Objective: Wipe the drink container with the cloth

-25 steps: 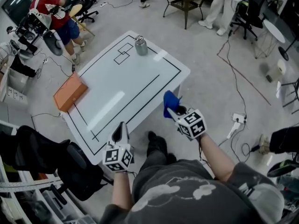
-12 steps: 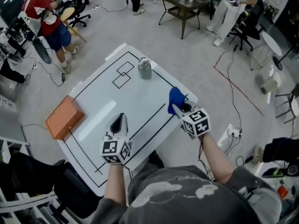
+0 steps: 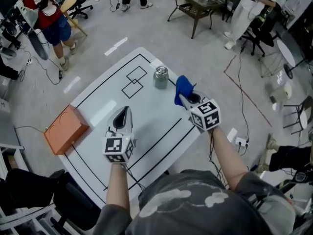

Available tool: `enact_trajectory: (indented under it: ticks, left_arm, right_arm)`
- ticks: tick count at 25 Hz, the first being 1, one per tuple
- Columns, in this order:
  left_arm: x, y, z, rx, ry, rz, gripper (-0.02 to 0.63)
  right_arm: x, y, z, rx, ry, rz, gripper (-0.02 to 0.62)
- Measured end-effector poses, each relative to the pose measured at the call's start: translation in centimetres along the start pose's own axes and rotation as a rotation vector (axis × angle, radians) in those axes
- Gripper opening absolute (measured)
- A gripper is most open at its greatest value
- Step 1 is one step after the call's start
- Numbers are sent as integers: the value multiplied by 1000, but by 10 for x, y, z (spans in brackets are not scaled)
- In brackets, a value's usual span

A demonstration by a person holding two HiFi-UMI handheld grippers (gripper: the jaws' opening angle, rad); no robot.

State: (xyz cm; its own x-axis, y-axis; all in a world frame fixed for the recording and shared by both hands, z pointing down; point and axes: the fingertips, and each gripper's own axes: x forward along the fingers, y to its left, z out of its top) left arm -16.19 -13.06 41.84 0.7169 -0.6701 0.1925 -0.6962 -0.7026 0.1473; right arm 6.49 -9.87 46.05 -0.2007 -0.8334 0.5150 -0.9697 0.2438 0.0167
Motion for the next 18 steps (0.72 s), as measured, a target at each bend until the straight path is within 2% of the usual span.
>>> enact_trajectory:
  ticks: [6, 13, 18]
  left_arm:
    - [10, -4, -14, -83, 44, -13, 3]
    - [26, -28, -10, -55, 56, 37, 3]
    - [55, -53, -13, 3, 109, 80, 27]
  right_arm:
    - [33, -9, 20, -39, 10, 50, 46]
    - [63, -34, 42, -47, -19, 141, 45]
    - [77, -40, 36, -104, 10, 275, 46]
